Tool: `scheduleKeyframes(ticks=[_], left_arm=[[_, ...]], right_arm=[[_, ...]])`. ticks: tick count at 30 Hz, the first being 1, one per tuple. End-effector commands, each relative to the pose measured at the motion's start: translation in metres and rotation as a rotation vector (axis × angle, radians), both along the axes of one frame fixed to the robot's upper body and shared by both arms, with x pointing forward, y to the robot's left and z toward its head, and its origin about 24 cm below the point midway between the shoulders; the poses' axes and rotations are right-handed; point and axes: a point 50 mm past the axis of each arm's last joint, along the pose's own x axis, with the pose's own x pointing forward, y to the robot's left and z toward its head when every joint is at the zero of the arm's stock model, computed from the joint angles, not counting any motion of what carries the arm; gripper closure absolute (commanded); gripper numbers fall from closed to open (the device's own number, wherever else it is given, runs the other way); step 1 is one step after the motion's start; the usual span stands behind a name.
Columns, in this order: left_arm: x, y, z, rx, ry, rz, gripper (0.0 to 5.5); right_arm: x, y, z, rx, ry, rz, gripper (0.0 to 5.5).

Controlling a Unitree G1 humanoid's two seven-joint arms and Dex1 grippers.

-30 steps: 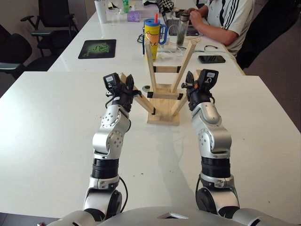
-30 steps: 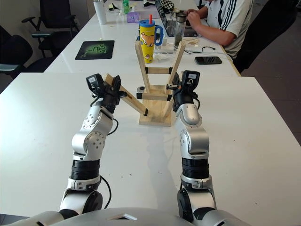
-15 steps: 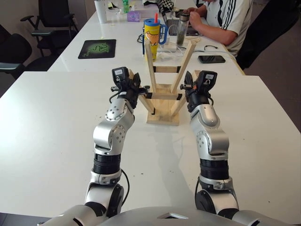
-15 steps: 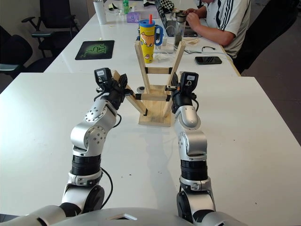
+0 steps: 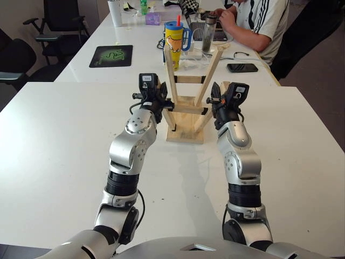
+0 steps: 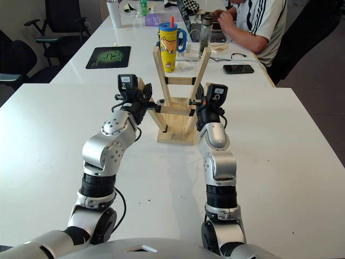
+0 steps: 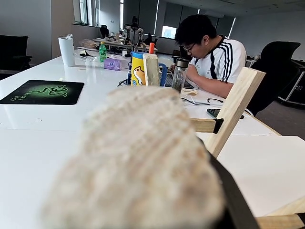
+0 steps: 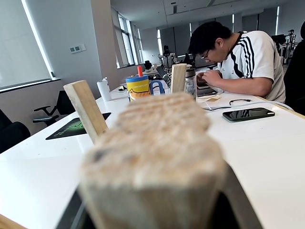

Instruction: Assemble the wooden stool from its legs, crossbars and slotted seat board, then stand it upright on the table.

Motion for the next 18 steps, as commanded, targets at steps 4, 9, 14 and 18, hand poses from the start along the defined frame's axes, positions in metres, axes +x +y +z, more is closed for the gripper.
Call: scheduleKeyframes(ticks=[4, 9, 14, 18], left_arm=[[-0.009, -0.011, -0.052, 0.231, 0.208, -0.135, 4.39], [-0.018, -0.02, -0.06, 0.295, 0.238, -0.24, 4.29], [-0.021, -0.02, -0.065, 0.3, 0.256, -0.253, 4.25], [-0.021, -0.022, -0.064, 0.281, 0.256, -0.252, 3.69]], right_arm=[[0.001, 0.024, -0.007, -0.099, 0.049, 0.138, 4.5], [0.001, 0.027, -0.01, -0.131, 0.068, 0.159, 4.5], [0.001, 0.027, -0.011, -0.121, 0.078, 0.158, 4.49], [0.002, 0.027, -0.011, -0.111, 0.085, 0.159, 4.49]])
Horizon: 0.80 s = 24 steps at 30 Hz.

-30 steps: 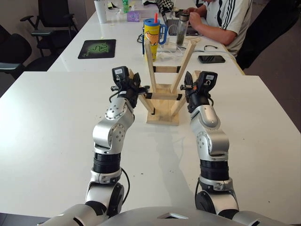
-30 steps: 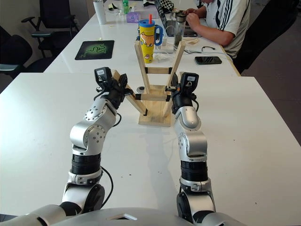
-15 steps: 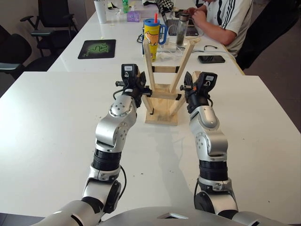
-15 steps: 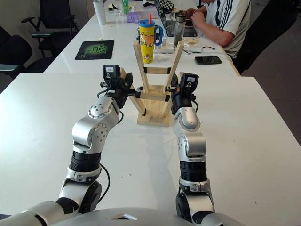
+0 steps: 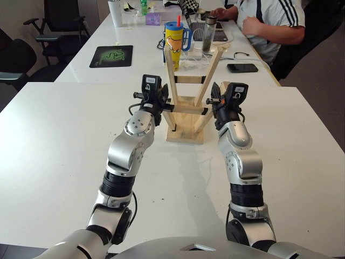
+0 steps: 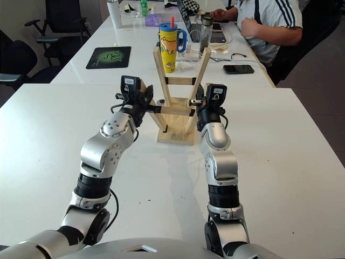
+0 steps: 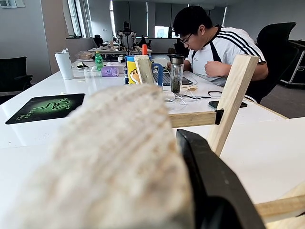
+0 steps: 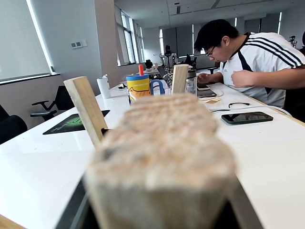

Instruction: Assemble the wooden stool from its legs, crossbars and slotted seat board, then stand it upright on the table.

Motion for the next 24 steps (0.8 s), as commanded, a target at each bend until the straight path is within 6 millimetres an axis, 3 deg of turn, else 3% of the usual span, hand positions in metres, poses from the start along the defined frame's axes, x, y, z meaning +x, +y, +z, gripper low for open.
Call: scheduleKeyframes(ticks=[1, 8, 24], left_arm=[[-0.018, -0.023, -0.061, 0.155, 0.301, -0.187, 3.43], [-0.018, -0.024, -0.06, 0.167, 0.325, -0.202, 2.55], [-0.015, -0.02, -0.052, 0.177, 0.301, -0.196, 2.54]], right_arm=[[0.001, 0.029, -0.01, -0.058, 0.078, 0.151, 4.49], [0.001, 0.032, -0.008, -0.092, 0.073, 0.16, 4.49], [0.001, 0.028, -0.014, -0.057, 0.134, 0.141, 4.49]])
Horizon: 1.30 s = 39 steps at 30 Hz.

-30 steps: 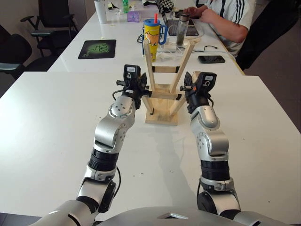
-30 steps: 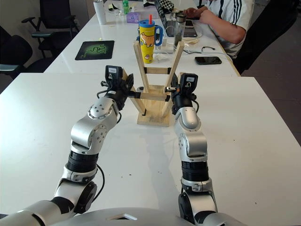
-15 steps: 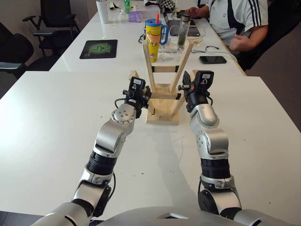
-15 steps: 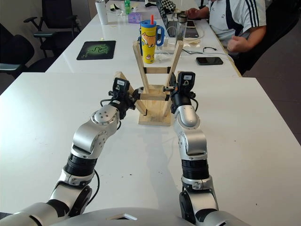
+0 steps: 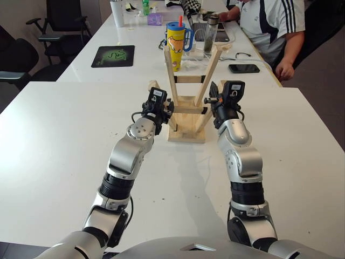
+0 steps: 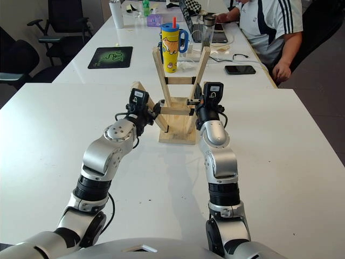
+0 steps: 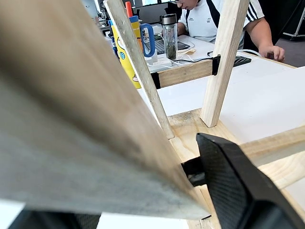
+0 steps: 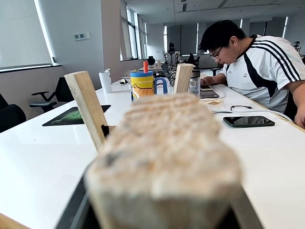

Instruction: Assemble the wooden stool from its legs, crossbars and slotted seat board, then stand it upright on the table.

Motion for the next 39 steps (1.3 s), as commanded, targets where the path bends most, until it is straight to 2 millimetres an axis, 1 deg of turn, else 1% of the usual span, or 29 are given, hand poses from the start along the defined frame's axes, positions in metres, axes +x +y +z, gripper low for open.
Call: scheduleKeyframes(ticks=[1, 6, 11, 14, 18, 20, 22, 27, 31, 39], left_arm=[[-0.011, -0.017, -0.033, 0.045, 0.191, -0.11, 2.54], [-0.014, -0.017, -0.04, 0.098, 0.215, -0.125, 2.54], [-0.019, -0.018, -0.046, 0.204, 0.223, -0.195, 2.54], [-0.021, -0.016, -0.048, 0.205, 0.237, -0.207, 2.54], [-0.022, -0.014, -0.047, 0.193, 0.236, -0.203, 2.54], [-0.02, -0.015, -0.042, 0.148, 0.22, -0.188, 2.54], [-0.016, -0.017, -0.032, 0.06, 0.19, -0.167, 2.54], [-0.012, -0.025, -0.001, -0.186, 0.11, -0.183, 2.54], [-0.012, -0.026, 0.017, -0.407, 0.12, -0.191, 2.54], [-0.011, -0.017, 0.024, -0.517, 0.118, -0.153, 2.54]], right_arm=[[-0.002, 0.024, -0.018, -0.001, 0.121, 0.123, 4.49], [-0.002, 0.025, -0.017, -0.024, 0.127, 0.129, 4.49], [-0.003, 0.03, -0.016, -0.085, 0.175, 0.144, 4.49], [-0.004, 0.035, -0.01, -0.08, 0.182, 0.169, 4.47], [-0.005, 0.036, -0.007, -0.075, 0.188, 0.178, 4.47], [-0.005, 0.036, -0.007, -0.071, 0.193, 0.177, 4.47], [-0.004, 0.035, -0.007, -0.063, 0.2, 0.173, 4.47], [-0.003, 0.031, -0.011, -0.025, 0.228, 0.154, 4.47], [-0.003, 0.026, -0.015, 0.002, 0.253, 0.127, 4.47], [-0.002, 0.021, -0.015, 0.007, 0.254, 0.092, 4.47]])
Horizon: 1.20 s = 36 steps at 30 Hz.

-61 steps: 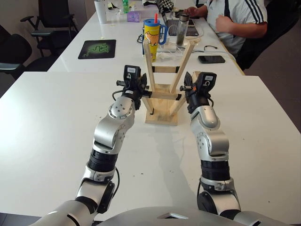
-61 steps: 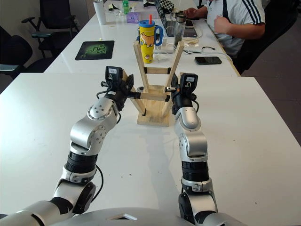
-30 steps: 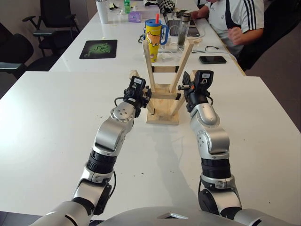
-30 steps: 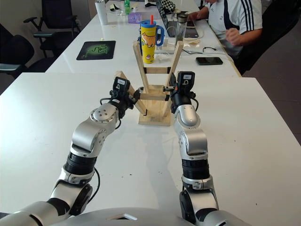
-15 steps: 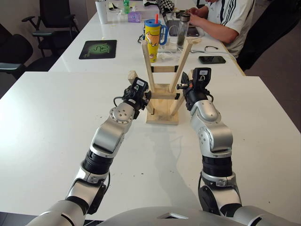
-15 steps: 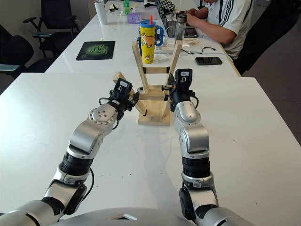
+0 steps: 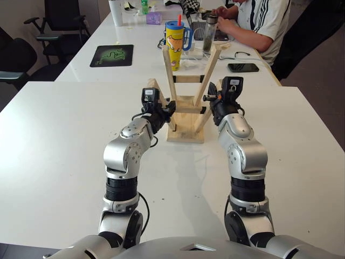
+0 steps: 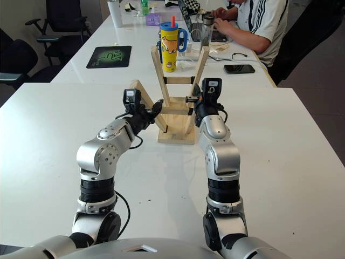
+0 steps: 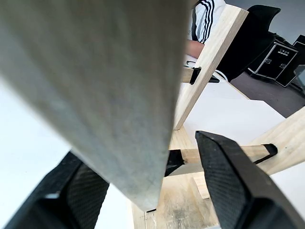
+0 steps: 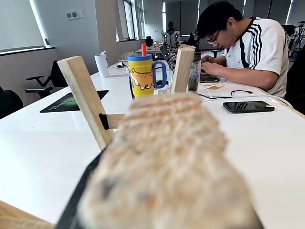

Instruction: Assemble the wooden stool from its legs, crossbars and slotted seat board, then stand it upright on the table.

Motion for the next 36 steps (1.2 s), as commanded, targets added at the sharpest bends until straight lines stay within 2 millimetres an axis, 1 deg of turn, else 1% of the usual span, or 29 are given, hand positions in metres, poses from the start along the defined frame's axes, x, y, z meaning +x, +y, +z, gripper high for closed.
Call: scheduleKeyframes(ticks=[1, 7, 14, 20, 24, 27, 29, 30, 33, 36], left_arm=[[-0.007, -0.022, 0.017, -0.155, -0.032, -0.122, 2.54], [-0.008, -0.01, 0.025, -0.177, -0.096, -0.106, 2.54], [-0.015, -0.003, 0.048, -0.237, -0.259, -0.124, 2.54], [-0.014, 0.005, 0.053, -0.212, -0.305, -0.095, 2.54], [-0.017, 0.012, 0.071, -0.268, -0.385, -0.112, 2.54], [-0.019, 0.02, 0.092, -0.379, -0.45, -0.128, 2.54], [-0.018, 0.031, 0.104, -0.495, -0.475, -0.119, 2.54], [-0.014, 0.04, 0.107, -0.546, -0.479, -0.104, 2.54], [0.001, 0.072, 0.107, -0.658, -0.448, -0.008, 2.54], [0.016, 0.095, 0.107, -0.708, -0.414, 0.08, 2.54]], right_arm=[[-0.002, 0.017, -0.025, 0.012, 0.145, 0.085, 4.47], [-0.003, 0.015, -0.026, 0.003, 0.144, 0.081, 4.47], [-0.004, 0.013, -0.027, -0.006, 0.148, 0.075, 4.47], [-0.004, 0.011, -0.027, -0.01, 0.147, 0.071, 4.47], [-0.004, 0.01, -0.028, -0.014, 0.15, 0.07, 4.47], [-0.004, 0.01, -0.029, -0.016, 0.152, 0.072, 4.47], [-0.004, 0.009, -0.029, -0.017, 0.153, 0.07, 4.47], [-0.005, 0.009, -0.029, -0.018, 0.153, 0.07, 4.47], [-0.005, 0.009, -0.031, -0.022, 0.155, 0.071, 4.48], [-0.005, 0.009, -0.031, -0.027, 0.157, 0.072, 4.48]])
